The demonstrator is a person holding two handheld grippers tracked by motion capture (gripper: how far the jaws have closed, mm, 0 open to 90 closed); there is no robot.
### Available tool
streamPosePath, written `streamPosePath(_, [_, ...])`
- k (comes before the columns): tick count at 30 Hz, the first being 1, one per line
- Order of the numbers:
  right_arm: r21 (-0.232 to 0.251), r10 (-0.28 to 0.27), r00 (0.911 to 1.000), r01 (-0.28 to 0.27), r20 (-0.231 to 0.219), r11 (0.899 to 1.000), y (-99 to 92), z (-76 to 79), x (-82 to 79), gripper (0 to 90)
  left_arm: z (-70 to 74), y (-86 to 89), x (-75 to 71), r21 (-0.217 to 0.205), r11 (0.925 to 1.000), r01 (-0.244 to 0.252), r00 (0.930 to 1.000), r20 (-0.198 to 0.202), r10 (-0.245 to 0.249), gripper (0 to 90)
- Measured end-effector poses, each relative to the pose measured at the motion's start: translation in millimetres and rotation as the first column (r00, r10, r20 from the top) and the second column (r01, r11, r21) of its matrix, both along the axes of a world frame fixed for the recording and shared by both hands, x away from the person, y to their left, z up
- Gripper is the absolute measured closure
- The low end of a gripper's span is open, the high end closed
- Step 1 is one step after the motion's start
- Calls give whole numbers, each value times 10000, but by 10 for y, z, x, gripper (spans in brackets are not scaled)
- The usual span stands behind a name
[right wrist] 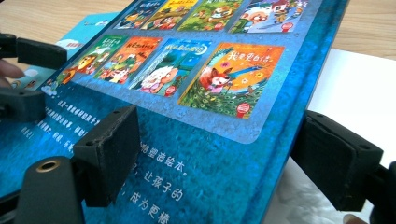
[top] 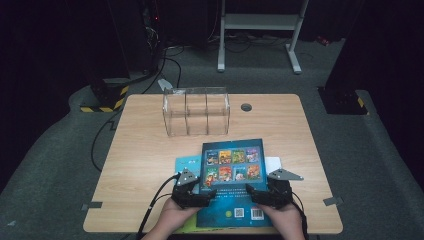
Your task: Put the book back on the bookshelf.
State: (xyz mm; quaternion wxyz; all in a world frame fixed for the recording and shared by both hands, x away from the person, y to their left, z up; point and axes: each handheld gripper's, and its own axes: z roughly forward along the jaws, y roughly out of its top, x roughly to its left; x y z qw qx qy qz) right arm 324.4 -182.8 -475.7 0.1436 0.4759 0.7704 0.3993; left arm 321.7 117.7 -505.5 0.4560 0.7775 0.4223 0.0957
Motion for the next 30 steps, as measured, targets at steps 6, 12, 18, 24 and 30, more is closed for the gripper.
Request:
streamPosePath(6, [-9, -93, 10000, 93, -24, 10000, -21, 14, 5, 201, -7, 1, -2, -25, 10000, 3, 10000, 50, -3, 173])
streamPosePath(12, [174, -47, 9999, 49, -120, 9998, -60, 17, 15, 234, -11, 4, -2, -39, 10000, 15, 10000, 77, -14, 173])
streamPosePath(18, [171, -172, 9998, 173, -116, 9997, -50, 19, 0, 246, -15, 6, -4, -67, 10000, -10, 10000, 94, 10, 175])
streamPosePath(24, [309, -267, 9994, 274, -238, 9991, -80, 35, -11, 305, -17, 16, -7, -140, 9998, -147, 9999, 50, 147, 199])
streamPosePath(30, [375, -282, 9993, 292, -257, 9989, -91, 42, -53, 344, -19, 23, -5, -163, 9996, -226, 9997, 46, 227, 206])
